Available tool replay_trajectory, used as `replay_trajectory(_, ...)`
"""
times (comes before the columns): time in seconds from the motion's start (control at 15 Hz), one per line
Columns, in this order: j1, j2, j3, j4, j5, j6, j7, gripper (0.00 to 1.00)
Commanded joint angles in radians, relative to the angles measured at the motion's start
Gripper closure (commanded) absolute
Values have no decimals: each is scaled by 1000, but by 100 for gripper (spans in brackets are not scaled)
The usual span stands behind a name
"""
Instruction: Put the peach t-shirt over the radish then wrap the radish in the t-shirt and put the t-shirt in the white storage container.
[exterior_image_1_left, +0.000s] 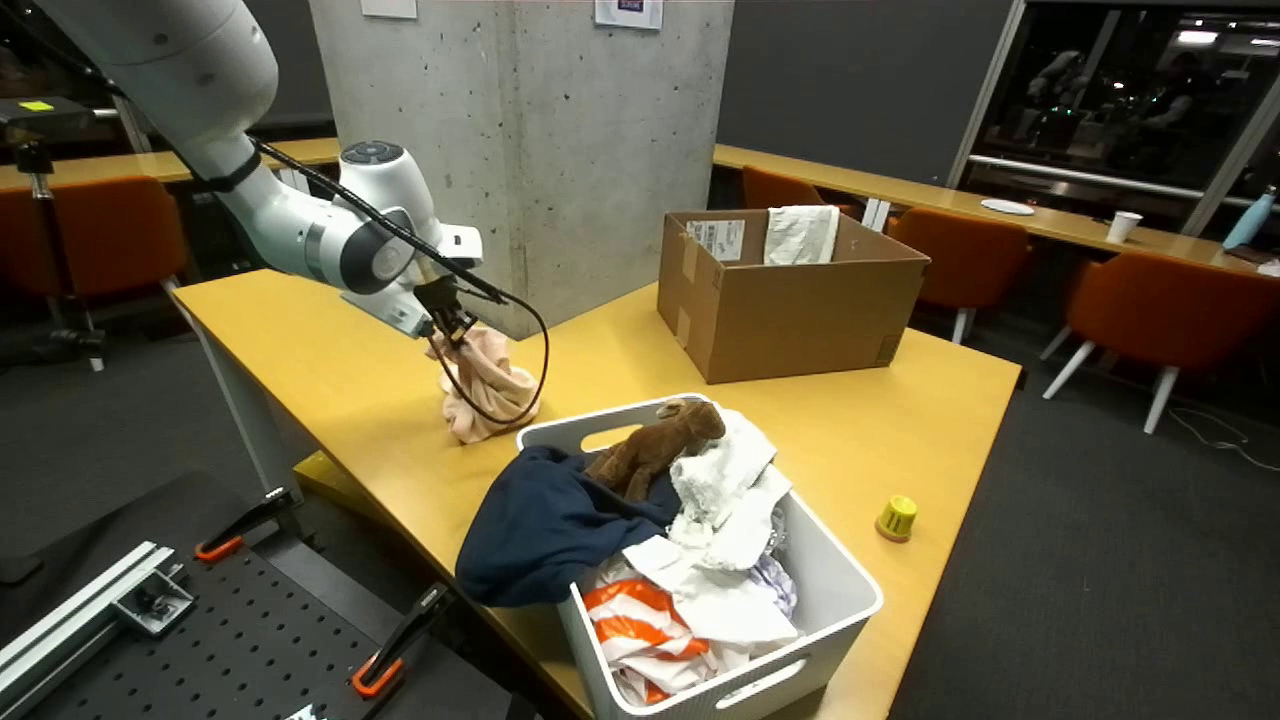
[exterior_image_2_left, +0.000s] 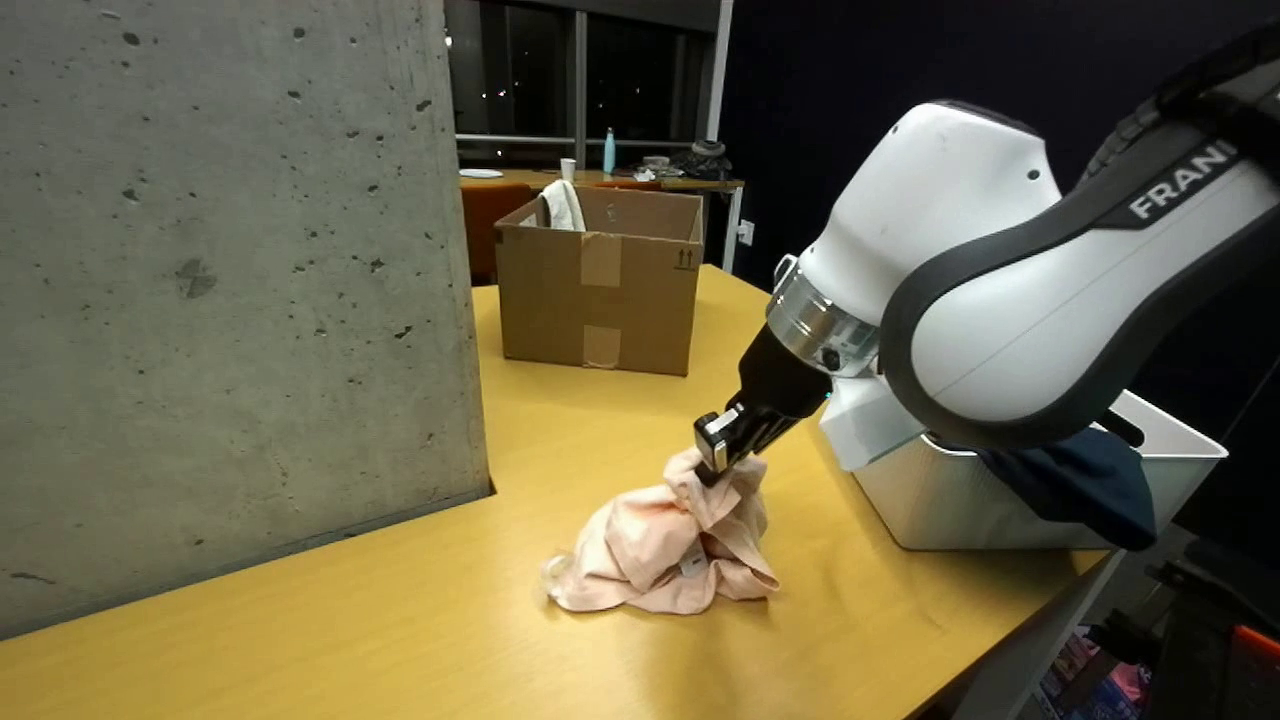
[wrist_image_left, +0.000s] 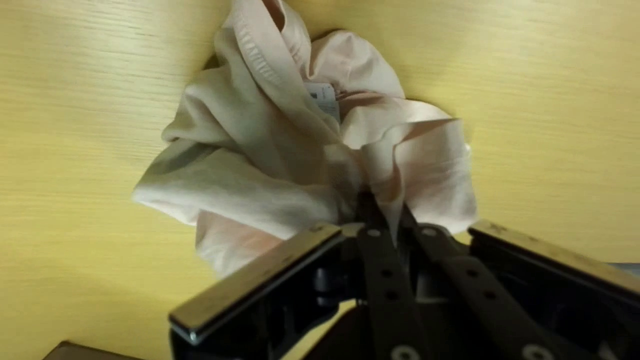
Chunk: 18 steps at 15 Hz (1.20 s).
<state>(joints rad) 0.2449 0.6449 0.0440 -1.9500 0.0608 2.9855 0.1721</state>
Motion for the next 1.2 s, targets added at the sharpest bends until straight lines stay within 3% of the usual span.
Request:
replay_trajectory(0.0,-25,120,40,146,-6,-52,-41,98)
replay_trajectory(0.47,-33,277,46,303,-9,-107,-77,98)
replay_trajectory(0.53,-31,279,46,308,-10,-113,-80,68)
replay_trajectory(0.67,-27,257,48,298,-11,-111,-83,62)
replay_trajectory(1.13,-24,94,12,196,-22,-93,-82,12)
